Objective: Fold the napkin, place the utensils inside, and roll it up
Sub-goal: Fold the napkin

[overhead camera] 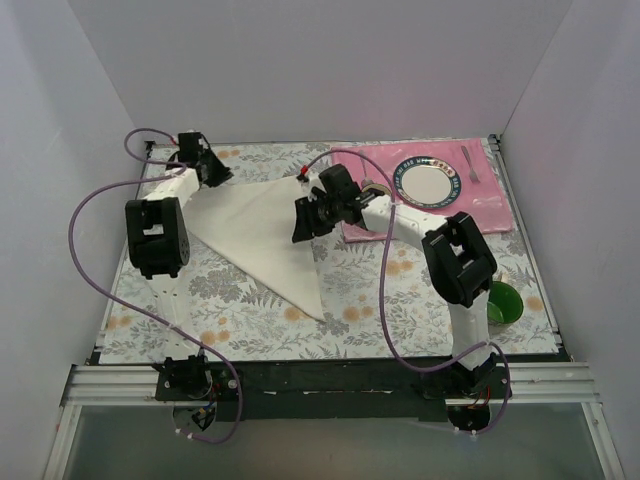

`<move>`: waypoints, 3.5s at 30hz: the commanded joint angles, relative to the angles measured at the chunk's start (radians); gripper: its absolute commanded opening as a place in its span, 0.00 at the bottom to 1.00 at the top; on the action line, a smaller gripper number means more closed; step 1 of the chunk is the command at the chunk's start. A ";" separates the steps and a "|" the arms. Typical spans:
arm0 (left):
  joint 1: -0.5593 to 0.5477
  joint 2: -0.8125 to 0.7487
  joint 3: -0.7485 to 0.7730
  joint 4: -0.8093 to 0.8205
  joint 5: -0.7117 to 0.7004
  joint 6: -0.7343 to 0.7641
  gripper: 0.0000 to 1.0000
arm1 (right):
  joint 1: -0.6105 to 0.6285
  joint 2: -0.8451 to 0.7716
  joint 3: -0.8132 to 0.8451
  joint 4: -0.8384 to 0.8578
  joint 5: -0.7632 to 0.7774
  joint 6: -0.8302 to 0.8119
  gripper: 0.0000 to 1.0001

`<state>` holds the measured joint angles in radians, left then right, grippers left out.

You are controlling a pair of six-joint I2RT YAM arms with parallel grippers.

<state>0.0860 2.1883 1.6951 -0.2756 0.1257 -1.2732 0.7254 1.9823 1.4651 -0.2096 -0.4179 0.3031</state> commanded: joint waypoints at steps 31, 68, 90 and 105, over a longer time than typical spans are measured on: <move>-0.160 0.185 0.178 0.017 0.103 0.092 0.04 | -0.106 0.243 0.247 -0.085 0.039 -0.074 0.29; -0.019 -0.283 -0.253 -0.016 0.037 0.048 0.38 | 0.155 -0.227 -0.446 0.016 0.067 -0.004 0.41; 0.081 -0.654 -0.570 -0.013 0.206 -0.107 0.59 | 0.203 -0.102 -0.296 -0.005 0.050 -0.035 0.49; 0.030 -0.605 -0.723 0.087 0.058 -0.136 0.21 | 0.218 -0.143 -0.217 -0.043 0.042 -0.041 0.50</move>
<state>0.0914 1.5616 0.9604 -0.2508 0.2401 -1.3815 0.9325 1.8168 1.1027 -0.2348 -0.3481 0.2806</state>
